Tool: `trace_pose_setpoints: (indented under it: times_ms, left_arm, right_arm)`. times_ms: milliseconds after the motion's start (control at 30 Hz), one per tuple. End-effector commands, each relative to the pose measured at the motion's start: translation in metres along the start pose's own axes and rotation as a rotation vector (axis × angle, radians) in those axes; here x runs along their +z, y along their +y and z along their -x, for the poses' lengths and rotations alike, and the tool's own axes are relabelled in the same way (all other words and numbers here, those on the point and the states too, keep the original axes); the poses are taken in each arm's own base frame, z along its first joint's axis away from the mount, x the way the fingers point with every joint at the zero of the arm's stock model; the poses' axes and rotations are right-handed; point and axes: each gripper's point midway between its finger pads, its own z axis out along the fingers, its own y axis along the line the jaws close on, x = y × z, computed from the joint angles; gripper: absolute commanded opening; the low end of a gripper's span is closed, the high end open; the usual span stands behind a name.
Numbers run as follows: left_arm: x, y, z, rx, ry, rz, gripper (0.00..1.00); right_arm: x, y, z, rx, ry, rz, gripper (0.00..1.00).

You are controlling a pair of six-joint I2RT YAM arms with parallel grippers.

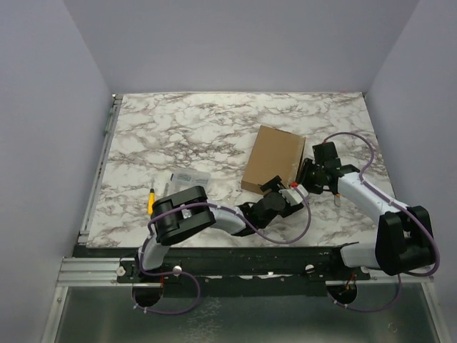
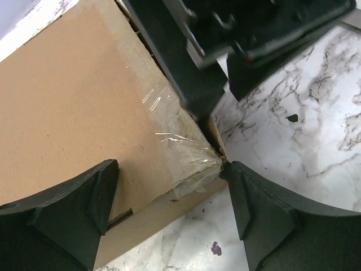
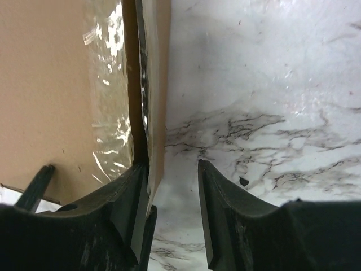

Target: Unpack the express box

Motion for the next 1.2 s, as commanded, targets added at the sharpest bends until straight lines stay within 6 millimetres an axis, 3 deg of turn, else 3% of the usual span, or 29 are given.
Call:
trace_pose_setpoints:
  times_ms: [0, 167, 333, 467, 667, 900, 1167]
  left_arm:
    - [0.013, 0.004, -0.007, -0.072, 0.008, 0.043, 0.83]
    - [0.001, 0.003, -0.003, -0.064, 0.004, -0.01, 0.91]
    - [-0.021, 0.026, -0.003, -0.072, 0.019, -0.026, 0.98]
    - [-0.02, 0.042, -0.014, -0.075, 0.05, -0.006, 0.99]
    - [-0.001, 0.043, -0.037, -0.115, 0.13, 0.058, 0.95]
    - [-0.008, 0.056, -0.067, -0.229, 0.188, 0.078, 0.92]
    - [-0.019, 0.047, -0.058, -0.314, 0.204, 0.014, 0.92]
  right_arm:
    - [-0.001, 0.002, -0.039, 0.045, 0.093, -0.011, 0.46]
    - [-0.004, 0.0, -0.035, 0.068, 0.054, -0.02, 0.42]
    - [-0.01, 0.002, -0.023, 0.038, 0.018, -0.026, 0.39]
    - [-0.007, 0.004, -0.024, 0.023, 0.02, -0.012, 0.38]
    - [-0.002, 0.003, -0.029, 0.042, 0.007, 0.01, 0.37]
    - [0.006, -0.018, -0.05, 0.12, -0.014, 0.043, 0.32]
    - [-0.001, -0.031, -0.046, 0.257, -0.038, 0.081, 0.28]
